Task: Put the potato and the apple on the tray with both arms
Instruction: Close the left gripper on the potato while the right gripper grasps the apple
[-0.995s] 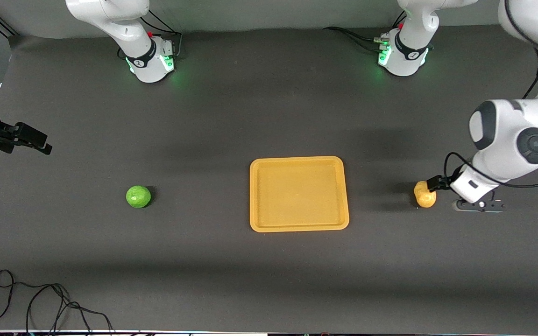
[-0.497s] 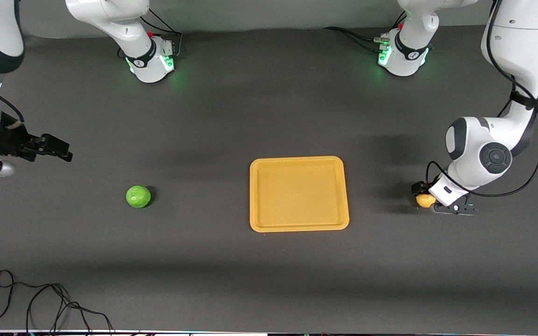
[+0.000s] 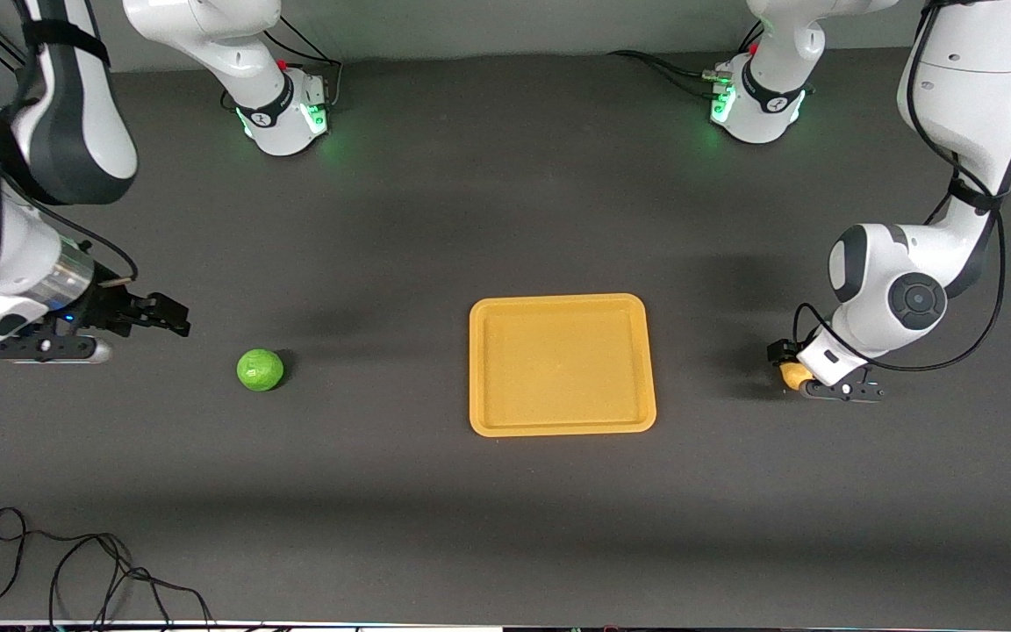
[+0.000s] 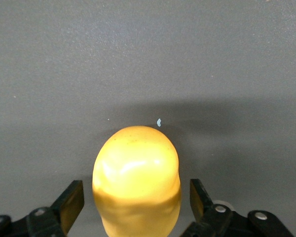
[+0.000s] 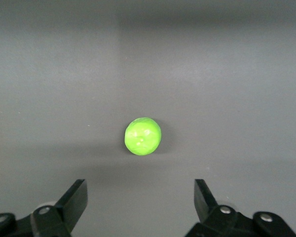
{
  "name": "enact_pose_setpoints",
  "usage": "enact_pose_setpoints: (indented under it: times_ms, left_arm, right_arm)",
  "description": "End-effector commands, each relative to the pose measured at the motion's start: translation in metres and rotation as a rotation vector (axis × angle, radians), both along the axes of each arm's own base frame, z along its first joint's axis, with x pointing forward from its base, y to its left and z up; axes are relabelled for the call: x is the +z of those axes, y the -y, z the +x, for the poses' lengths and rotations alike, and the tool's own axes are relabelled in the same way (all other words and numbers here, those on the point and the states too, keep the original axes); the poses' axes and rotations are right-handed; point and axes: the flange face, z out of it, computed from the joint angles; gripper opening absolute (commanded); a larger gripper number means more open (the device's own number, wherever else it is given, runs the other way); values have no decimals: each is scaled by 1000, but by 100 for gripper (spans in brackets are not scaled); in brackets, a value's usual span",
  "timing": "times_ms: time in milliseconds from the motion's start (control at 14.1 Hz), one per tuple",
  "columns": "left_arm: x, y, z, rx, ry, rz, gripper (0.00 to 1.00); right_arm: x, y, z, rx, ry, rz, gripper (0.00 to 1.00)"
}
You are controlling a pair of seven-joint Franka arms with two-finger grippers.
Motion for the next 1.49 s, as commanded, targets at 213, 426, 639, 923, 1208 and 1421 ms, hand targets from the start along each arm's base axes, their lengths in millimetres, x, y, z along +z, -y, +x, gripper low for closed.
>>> enact_pose_setpoints:
  times_ms: [213,426,639,923,1208,1421]
  left_arm:
    - [7,0,0,-19,21,9,60]
    - [28,-2,1,-11,25,15,50]
    - [73,1,2,11,-18,18,47]
    - [138,34,5,84,-19,-47,47]
    - [176,119,4,183,-41,-68,47]
    - [174,181,-2,223,-35,-93,47]
  right_arm:
    - [-106,-26,-28,83,43,-31,96]
    - [-154,-22,-26,79,-18,-41,98]
    - [-180,-22,-25,89,-36,-47,99]
    - [-193,-20,-15,117,-33,-51,99]
    - [-205,-19,-4,132,-39,-56,99]
    - [-213,-18,2,132,-30,-58,99]
